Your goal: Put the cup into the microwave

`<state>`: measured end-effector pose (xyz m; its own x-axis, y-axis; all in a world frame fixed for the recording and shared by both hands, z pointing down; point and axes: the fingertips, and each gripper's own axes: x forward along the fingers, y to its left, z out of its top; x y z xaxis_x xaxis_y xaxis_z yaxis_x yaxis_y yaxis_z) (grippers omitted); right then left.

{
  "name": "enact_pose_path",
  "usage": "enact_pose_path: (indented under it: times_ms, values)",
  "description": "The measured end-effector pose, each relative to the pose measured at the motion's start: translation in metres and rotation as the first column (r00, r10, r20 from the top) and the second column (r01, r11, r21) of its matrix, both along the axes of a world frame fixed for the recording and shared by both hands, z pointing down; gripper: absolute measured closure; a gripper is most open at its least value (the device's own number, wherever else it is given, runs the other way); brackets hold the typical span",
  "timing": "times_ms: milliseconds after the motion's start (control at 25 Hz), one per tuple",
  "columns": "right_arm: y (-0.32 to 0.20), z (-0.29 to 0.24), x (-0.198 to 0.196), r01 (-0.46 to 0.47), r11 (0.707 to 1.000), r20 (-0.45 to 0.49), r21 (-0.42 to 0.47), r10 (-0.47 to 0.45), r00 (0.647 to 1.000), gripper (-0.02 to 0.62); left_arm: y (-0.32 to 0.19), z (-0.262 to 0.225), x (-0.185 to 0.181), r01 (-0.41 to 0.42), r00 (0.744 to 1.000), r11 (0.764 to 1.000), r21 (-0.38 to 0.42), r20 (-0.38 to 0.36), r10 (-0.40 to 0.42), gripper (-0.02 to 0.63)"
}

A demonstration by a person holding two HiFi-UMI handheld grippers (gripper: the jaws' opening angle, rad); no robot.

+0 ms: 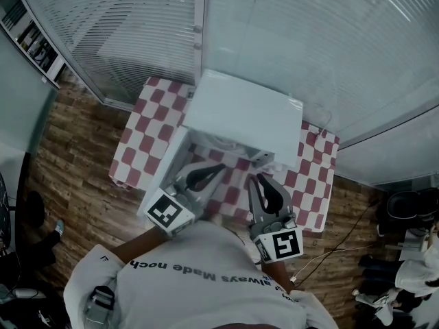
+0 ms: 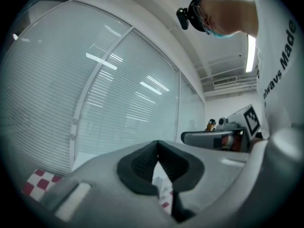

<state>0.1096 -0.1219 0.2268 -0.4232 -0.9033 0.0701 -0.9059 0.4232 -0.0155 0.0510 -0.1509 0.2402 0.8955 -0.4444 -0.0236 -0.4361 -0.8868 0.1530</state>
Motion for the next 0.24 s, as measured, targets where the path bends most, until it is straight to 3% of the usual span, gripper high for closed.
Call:
enact_pose_path:
  times_ms: [240]
  values:
    - [0.0008, 0.0010, 0.0005, -0.003, 1.000, -0.005, 0.006, 0.003, 1.000, 0.540, 0.0011, 0.0047, -0.0045, 0.001, 1.000, 1.000, 0.012, 0.013, -0.001, 0.601]
